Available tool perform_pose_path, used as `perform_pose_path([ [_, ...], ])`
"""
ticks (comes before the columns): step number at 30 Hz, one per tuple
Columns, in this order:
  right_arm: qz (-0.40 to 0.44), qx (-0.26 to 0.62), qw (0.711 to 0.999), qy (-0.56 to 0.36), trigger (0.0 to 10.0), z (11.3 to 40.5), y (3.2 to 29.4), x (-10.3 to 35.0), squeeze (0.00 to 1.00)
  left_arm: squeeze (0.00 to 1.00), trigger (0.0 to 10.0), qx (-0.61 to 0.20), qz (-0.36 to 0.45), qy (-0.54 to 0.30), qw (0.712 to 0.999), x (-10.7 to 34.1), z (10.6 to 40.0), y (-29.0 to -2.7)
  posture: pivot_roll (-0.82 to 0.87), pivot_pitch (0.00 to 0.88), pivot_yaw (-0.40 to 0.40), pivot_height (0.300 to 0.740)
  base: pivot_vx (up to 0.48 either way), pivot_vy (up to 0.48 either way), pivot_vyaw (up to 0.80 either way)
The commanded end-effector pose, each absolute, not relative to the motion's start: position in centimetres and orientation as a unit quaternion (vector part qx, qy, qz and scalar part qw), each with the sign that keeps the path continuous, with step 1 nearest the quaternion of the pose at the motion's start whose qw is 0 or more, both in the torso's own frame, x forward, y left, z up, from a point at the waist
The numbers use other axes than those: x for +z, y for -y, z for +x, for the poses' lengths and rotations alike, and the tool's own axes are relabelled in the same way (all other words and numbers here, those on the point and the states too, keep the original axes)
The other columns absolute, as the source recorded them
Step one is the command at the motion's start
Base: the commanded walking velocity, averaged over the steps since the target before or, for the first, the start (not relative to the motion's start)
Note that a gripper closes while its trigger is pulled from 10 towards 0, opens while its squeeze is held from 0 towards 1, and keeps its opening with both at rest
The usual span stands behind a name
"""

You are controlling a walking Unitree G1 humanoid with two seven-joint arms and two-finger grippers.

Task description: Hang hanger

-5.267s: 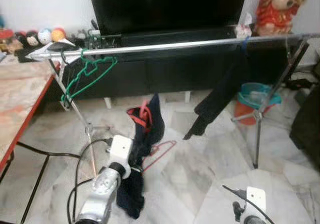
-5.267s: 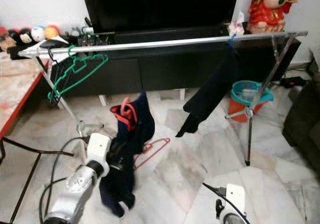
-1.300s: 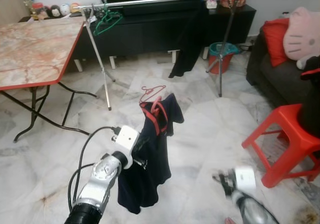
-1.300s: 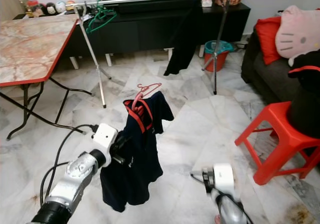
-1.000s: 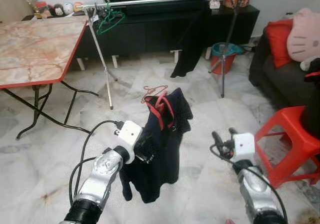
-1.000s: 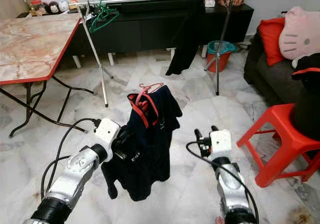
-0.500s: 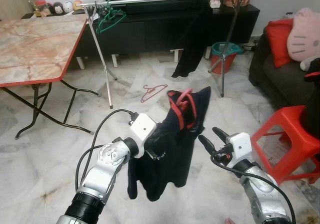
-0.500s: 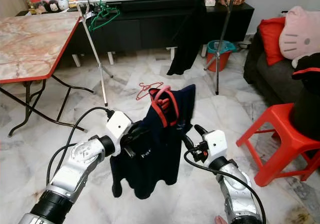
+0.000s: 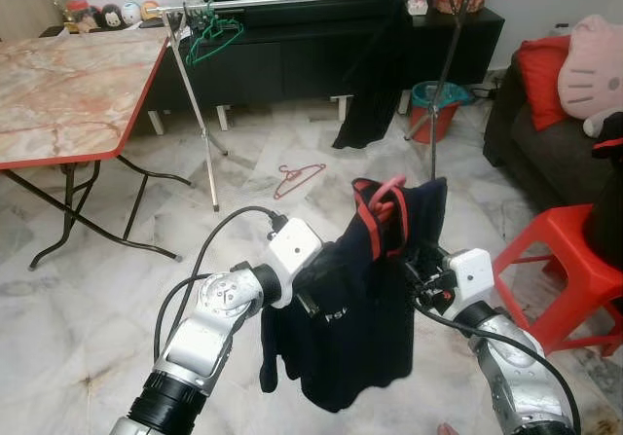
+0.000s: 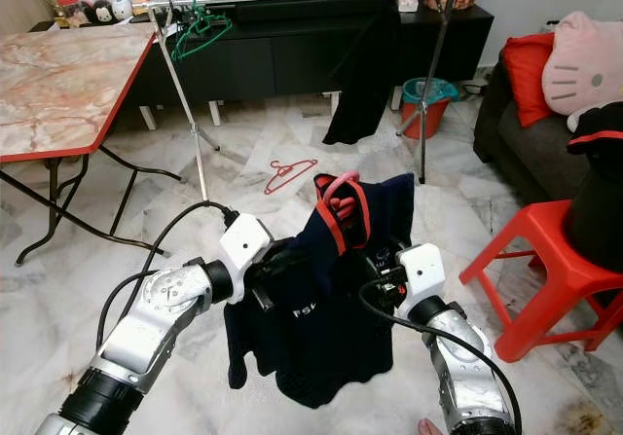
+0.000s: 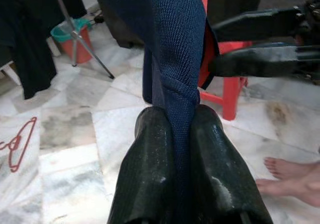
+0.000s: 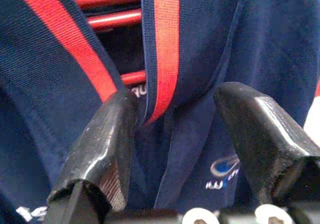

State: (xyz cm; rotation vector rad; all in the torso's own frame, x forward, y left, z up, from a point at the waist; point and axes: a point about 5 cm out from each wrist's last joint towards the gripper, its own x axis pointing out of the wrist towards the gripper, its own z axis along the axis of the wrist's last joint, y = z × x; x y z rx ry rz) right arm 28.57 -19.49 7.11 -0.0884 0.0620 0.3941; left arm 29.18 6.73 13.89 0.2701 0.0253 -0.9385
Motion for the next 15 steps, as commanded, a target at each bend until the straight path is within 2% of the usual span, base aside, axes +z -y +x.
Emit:
perform_pose_path([
  [1,-0.052,0.188,0.981,-0.022,10.0,28.84,19.51,7.68,0.0,0.0,10.0,-0.463,0.122,0.016,0.878,15.22,28.94,-6.31,-0.2,0.0,0.026,0.74,0.0,0.0,0.0],
  [13,-0.058,0.152,0.986,-0.02,10.0,29.52,19.8,7.74,0.0,0.0,10.0,-0.478,0.124,0.013,0.869,15.44,28.47,-5.83,-0.19,0.0,0.024,0.74,0.0,0.0,0.0],
  [14,-0.057,0.149,0.987,-0.019,5.8,29.58,19.83,7.77,0.0,0.0,10.0,-0.479,0.124,0.013,0.869,15.45,28.44,-5.79,-0.19,0.0,0.023,0.74,0.0,0.0,0.0],
  [15,-0.056,0.148,0.987,-0.019,5.8,29.6,19.84,7.78,0.0,0.0,10.0,-0.479,0.124,0.013,0.869,15.45,28.43,-5.78,-0.19,0.0,0.023,0.74,0.0,0.0,0.0],
])
